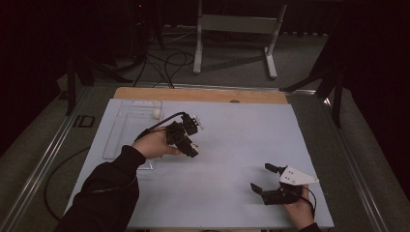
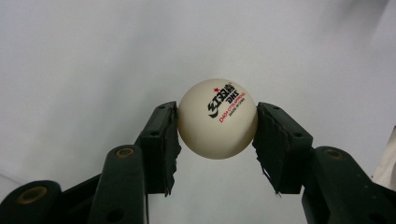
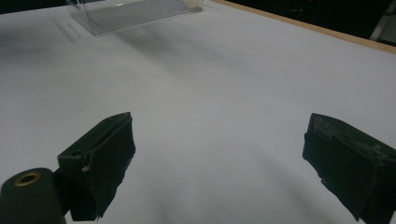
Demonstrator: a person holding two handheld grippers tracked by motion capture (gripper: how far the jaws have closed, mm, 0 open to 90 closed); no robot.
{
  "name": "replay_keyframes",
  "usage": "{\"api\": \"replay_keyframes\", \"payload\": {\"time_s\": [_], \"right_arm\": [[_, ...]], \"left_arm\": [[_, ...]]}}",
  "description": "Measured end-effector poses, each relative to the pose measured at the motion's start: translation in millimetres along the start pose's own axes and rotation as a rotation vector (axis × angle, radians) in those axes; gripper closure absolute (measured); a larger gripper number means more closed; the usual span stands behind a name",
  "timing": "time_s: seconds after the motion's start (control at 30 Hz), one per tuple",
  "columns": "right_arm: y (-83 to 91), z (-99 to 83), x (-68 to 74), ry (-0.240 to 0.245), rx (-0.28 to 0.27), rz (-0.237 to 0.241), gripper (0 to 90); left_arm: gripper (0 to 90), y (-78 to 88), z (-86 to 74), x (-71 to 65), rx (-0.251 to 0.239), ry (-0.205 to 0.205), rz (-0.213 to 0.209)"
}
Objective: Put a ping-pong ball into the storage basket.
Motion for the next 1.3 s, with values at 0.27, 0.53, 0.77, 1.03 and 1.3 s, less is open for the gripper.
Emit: {"api": "replay_keyframes", "payload": {"time_s": [0.27,0.53,0.77,1.03,1.3], "right_arm": [[-0.5,-0.1,0.1,-0.001,0.0,0.001,9.0],[-0.9,-0.5,0.1,-0.006,-0.001,0.004,9.1],[-0.8,-0.1,0.3,-0.003,-0.002,0.003,9.0],[-1.0,-0.2,0.4,-0.005,-0.002,0.005,9.0],[-0.9,-0.2,0.3,-0.003,0.001,0.003,9.0]], "left_arm": [[51.6,11.1,0.8,0.5,-0.011,-0.005,0.009],[51.6,20.5,2.2,1.1,-0.028,-0.009,0.014],[51.7,28.7,2.7,2.8,-0.036,-0.011,0.028],[51.6,40.0,-1.1,9.4,-0.051,0.012,0.042],[51.6,50.7,-8.8,15.2,-0.064,0.031,0.062]]}}
Point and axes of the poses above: each handheld gripper's, and its own axes: y roughly backward along the jaws, z roughly out of its top, x roughly to its left, the point moved 1 cm from there along -y, roughly forward along the jaws, and after that the axes turned 1 degree about y, right-handed, at the moved point
